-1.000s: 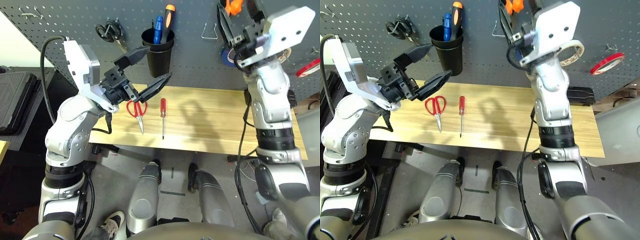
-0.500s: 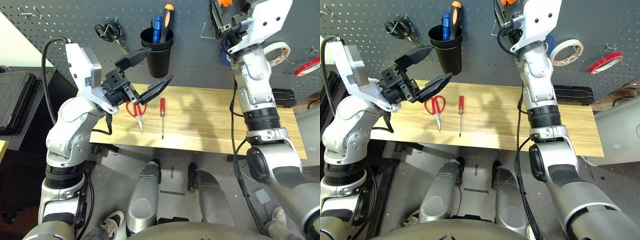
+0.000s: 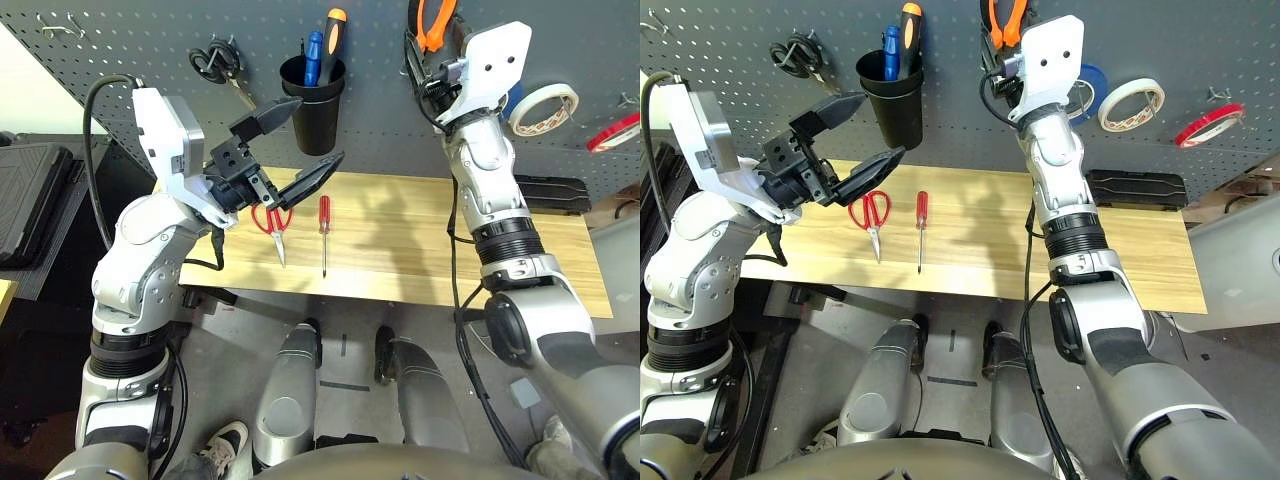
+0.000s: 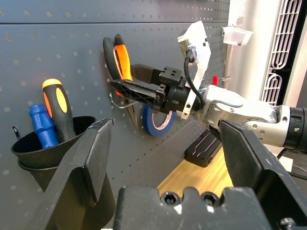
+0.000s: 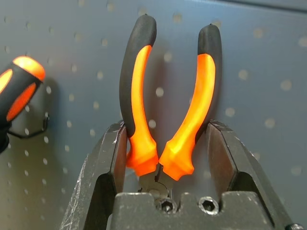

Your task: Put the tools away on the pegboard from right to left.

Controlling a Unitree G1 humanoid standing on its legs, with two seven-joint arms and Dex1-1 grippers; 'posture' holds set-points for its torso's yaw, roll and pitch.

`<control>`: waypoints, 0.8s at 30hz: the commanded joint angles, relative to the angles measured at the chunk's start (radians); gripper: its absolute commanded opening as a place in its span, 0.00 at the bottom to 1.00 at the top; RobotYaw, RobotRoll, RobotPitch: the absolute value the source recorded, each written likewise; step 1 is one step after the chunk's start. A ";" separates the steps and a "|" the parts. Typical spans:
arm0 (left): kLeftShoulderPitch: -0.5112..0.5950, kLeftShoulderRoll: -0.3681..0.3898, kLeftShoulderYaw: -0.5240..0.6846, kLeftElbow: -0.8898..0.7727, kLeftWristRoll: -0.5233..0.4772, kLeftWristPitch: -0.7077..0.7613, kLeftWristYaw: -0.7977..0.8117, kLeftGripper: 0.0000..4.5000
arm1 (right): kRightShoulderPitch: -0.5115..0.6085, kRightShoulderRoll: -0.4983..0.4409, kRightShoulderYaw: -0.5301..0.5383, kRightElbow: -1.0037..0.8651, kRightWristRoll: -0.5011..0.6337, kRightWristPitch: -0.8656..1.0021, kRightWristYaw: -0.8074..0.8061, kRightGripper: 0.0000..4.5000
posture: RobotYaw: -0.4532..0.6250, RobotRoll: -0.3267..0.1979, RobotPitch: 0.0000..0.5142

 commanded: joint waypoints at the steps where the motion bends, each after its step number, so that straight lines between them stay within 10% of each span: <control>1: 0.008 0.009 -0.016 0.000 0.013 -0.004 -0.011 1.00 | 0.034 -0.007 0.009 -0.001 -0.004 -0.008 0.014 0.66 | 0.71 0.62 0.49; 6: 0.009 0.008 -0.016 0.006 0.019 -0.006 -0.014 1.00 | 0.064 -0.027 0.008 -0.034 0.006 -0.094 0.055 0.99 | 0.71 0.62 0.49; 24: 0.022 0.009 -0.024 0.047 0.056 -0.006 -0.006 1.00 | 0.411 -0.198 0.106 -0.364 0.069 -0.112 0.362 0.99 | 0.70 0.62 0.49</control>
